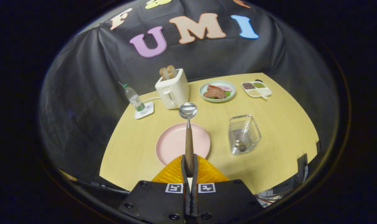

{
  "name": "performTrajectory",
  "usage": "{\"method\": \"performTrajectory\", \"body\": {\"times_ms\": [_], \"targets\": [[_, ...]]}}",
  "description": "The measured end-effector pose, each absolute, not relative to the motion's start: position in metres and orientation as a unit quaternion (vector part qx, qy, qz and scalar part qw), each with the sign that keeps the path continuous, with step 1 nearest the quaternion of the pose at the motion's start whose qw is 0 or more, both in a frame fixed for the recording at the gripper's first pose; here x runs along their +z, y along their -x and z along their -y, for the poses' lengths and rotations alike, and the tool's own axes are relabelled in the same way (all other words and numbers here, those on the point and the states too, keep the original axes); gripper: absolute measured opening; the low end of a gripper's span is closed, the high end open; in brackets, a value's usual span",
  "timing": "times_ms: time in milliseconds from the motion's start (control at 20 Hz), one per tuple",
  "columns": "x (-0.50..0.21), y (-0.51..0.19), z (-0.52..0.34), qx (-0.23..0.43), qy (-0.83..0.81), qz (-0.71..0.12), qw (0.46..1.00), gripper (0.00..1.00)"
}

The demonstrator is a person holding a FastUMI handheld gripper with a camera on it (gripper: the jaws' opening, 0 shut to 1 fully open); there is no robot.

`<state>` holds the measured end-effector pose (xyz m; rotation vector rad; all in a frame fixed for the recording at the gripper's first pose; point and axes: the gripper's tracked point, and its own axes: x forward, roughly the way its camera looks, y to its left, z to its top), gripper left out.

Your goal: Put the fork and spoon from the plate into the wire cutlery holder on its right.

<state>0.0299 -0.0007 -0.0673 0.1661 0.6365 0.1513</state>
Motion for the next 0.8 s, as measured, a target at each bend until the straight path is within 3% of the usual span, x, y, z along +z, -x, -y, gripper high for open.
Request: {"method": "performTrajectory", "body": {"times_ms": [400,800], "targets": [[-0.062,-0.025,0.096,0.023,-0.050,-0.393,0.918,0.04],[-0.089,-0.032,0.118,0.037,-0.006,-0.515,0.856,0.04]]}}
